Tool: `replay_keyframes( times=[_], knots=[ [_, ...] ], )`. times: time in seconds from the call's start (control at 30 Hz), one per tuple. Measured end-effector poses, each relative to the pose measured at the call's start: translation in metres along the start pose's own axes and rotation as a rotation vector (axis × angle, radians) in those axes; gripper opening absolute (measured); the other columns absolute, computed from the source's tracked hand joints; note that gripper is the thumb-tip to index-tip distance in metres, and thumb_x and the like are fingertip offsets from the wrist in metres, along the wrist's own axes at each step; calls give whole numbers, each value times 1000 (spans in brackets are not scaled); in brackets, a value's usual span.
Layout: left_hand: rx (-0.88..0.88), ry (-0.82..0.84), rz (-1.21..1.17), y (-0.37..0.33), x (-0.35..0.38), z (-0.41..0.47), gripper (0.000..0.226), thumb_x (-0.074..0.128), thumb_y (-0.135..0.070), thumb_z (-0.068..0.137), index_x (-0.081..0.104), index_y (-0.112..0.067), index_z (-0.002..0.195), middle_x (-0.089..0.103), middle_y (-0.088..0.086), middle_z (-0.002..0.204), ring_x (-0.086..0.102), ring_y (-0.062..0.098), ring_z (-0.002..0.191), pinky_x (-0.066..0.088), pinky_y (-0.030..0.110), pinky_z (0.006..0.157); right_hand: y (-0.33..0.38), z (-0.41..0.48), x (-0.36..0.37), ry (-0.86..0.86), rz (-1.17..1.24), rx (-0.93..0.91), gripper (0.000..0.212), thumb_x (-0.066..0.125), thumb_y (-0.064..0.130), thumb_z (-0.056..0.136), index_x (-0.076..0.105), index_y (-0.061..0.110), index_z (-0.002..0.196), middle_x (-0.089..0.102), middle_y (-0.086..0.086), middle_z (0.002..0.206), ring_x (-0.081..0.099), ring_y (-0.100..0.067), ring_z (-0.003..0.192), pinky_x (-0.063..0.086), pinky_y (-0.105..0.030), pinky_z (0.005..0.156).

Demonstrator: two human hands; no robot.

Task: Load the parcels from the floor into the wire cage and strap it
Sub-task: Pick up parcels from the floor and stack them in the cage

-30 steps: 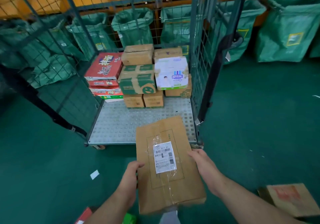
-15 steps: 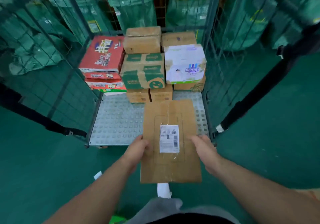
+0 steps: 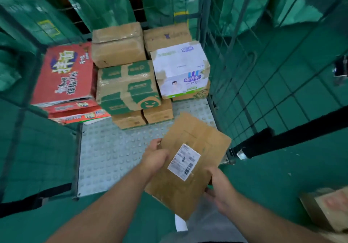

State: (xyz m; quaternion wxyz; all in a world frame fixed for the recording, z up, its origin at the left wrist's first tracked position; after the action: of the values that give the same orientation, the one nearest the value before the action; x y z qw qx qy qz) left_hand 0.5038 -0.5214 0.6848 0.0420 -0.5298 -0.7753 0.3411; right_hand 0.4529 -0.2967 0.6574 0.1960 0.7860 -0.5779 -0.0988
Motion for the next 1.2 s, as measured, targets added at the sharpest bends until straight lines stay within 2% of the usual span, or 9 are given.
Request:
replay_keyframes(
  times=[0.1,0.17,0.2,0.27,0.37,0.6,0.8,1.0,1.2],
  knots=[
    [27,0,214,-23,26,76,68,61,-33,57,49,-66,115,57,-3,127,60,27,113,54,52,98,2,54,0,-93,153,131,16,59,27,96,71,16,96,76,-4,74,67,-25,83,53,-32,69],
    [2,41,494,-40,45,113,77,60,-37,66,36,-69,132,39,-2,139,38,31,133,30,49,117,5,92,6,-142,219,219,20,61,29,94,69,13,103,74,-10,92,68,-30,95,57,-38,80],
    [-24,60,619,-49,54,137,82,57,-36,72,27,-66,142,31,1,143,28,33,138,21,48,118,6,114,10,-156,237,277,25,62,31,92,68,12,107,72,-13,101,68,-32,101,57,-42,92],
    [-55,100,721,-63,71,173,87,53,-33,78,14,-59,151,24,4,150,21,36,140,19,50,117,16,146,19,-166,278,318,24,62,30,92,66,12,106,67,-14,100,64,-32,95,50,-45,100],
    [-48,189,774,-77,96,236,91,55,-28,80,12,-52,156,18,6,157,17,36,145,24,53,119,29,202,25,-217,313,358,17,63,29,89,65,16,102,59,-12,90,54,-25,80,49,-43,87],
    [61,326,765,-89,150,356,94,60,-20,80,17,-50,157,4,0,163,1,30,153,16,49,126,38,301,37,-267,387,435,22,63,28,91,67,14,107,60,-12,85,56,-22,69,51,-35,70],
    [190,428,815,-101,185,422,96,63,-17,78,20,-50,158,12,-6,159,7,25,151,24,47,124,28,365,68,-188,613,484,50,62,44,91,57,21,136,64,-12,130,68,-26,112,52,-42,91],
    [345,413,977,-119,201,462,88,63,-28,81,23,-48,157,15,4,161,9,29,151,16,48,126,46,399,93,-181,724,465,49,60,41,90,58,22,135,66,-14,127,70,-29,112,52,-43,88],
    [425,357,1174,-131,200,482,87,61,-38,81,20,-51,156,21,2,160,15,25,150,9,46,126,52,409,108,-190,620,447,36,62,40,93,63,21,124,71,-10,110,71,-27,104,52,-41,84]
  ],
)
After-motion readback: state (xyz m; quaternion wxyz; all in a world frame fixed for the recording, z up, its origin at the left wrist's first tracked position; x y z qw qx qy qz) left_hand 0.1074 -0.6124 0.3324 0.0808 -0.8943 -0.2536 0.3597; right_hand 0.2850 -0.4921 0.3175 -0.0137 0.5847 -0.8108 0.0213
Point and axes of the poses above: each hand's wrist, its own z-axis towards the middle knuckle, its own x-axis out of the palm, y = z × x, the point moved 9 cm from there along z, towards the middle knuckle
